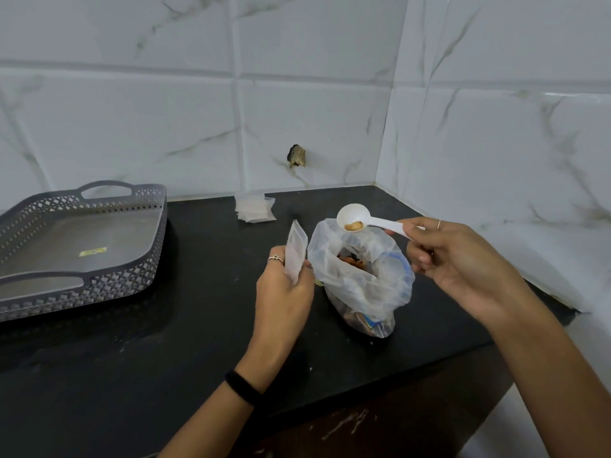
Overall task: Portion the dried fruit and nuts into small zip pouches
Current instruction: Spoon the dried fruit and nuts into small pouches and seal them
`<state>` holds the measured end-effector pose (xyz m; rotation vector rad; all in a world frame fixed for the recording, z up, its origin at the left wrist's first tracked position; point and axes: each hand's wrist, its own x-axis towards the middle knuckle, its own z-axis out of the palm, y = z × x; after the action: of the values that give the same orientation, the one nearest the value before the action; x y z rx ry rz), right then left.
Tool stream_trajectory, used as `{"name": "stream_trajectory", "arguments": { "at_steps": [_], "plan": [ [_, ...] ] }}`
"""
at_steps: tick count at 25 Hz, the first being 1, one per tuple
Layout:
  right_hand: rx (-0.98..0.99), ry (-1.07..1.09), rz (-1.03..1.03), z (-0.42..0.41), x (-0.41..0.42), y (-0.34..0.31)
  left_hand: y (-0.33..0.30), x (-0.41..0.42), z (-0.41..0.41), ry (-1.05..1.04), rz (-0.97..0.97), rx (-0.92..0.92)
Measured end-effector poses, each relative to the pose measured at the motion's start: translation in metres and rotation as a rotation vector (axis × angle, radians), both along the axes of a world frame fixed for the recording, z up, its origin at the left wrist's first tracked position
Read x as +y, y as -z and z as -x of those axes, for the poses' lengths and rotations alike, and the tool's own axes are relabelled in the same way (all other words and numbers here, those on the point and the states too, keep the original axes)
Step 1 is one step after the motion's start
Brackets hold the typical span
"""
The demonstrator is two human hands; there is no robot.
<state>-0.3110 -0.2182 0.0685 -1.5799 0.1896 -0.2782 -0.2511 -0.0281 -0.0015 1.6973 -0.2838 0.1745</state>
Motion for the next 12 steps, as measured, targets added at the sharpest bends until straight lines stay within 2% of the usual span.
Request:
{"name": "stream_trajectory", "arguments": {
  "at_steps": [4,12],
  "plan": [
    [-0.045,-0.061,0.021,0.014,0.024,-0.011,0.004,0.009,0.003,0.007,-0.107,-0.036],
    [-0.007,0.011,0.266,0.018,0.056,-0.006,0.011,0.013,0.004,-0.023,-0.186,-0.082]
  ]
}}
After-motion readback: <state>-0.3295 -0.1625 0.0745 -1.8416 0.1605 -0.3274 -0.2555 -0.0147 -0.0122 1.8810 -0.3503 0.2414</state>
